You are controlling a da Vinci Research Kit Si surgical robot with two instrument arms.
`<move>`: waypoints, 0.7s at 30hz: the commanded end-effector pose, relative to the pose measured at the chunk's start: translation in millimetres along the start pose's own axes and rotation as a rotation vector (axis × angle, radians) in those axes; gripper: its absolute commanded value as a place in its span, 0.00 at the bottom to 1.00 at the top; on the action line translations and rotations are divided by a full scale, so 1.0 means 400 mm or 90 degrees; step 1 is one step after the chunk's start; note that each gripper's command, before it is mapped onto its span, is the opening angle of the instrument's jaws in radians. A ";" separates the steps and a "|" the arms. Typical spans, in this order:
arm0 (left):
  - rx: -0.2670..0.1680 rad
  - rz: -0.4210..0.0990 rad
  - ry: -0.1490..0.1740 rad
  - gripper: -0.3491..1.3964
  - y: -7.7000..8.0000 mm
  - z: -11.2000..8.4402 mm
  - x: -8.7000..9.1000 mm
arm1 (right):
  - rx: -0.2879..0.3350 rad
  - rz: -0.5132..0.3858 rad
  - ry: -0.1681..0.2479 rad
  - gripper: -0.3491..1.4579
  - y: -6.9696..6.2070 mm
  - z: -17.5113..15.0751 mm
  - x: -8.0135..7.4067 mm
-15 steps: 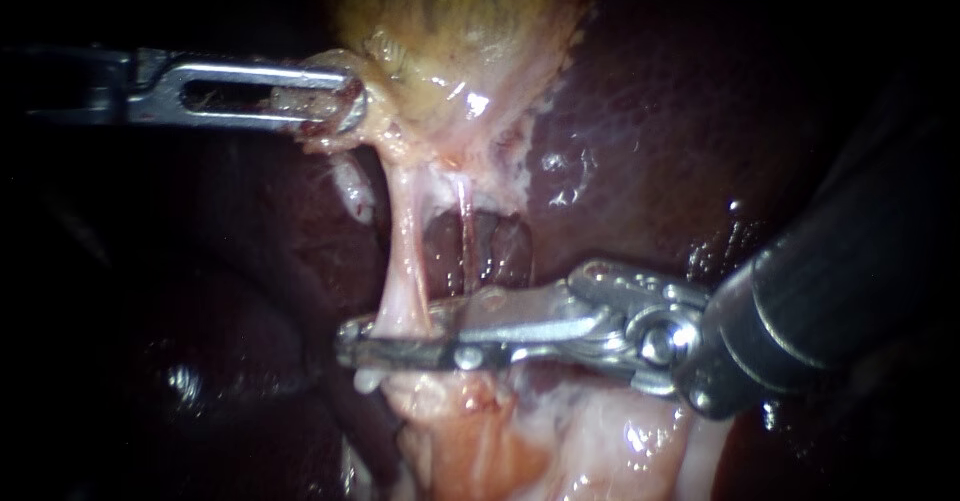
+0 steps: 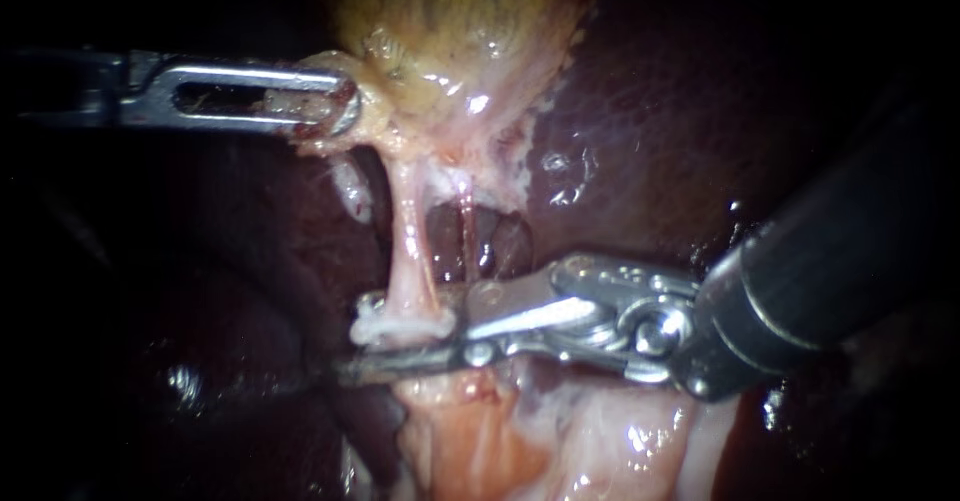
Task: Going back second clip left tube
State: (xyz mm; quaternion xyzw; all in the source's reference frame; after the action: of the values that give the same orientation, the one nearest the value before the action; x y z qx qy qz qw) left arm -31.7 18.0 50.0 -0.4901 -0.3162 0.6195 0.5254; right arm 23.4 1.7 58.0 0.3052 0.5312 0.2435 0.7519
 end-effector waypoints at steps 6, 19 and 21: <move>-0.001 0.000 -0.001 0.00 0.0003 -0.0010 -0.0002 | -0.031 -0.054 0.006 0.47 0.0060 -0.0049 -0.0028; -0.003 -0.001 -0.003 0.00 0.0008 -0.0028 0.0002 | -0.027 -0.178 0.003 0.47 0.0043 -0.0308 -0.0016; -0.003 -0.001 -0.002 0.00 0.0008 -0.0027 0.0003 | -0.025 -0.199 0.004 0.47 0.0041 -0.0351 -0.0020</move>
State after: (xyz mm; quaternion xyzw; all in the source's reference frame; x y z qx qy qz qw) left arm -30.8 17.9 49.3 -0.4902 -0.3191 0.6193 0.5238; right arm 8.8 5.2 56.1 0.1993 0.5698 0.1305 0.7865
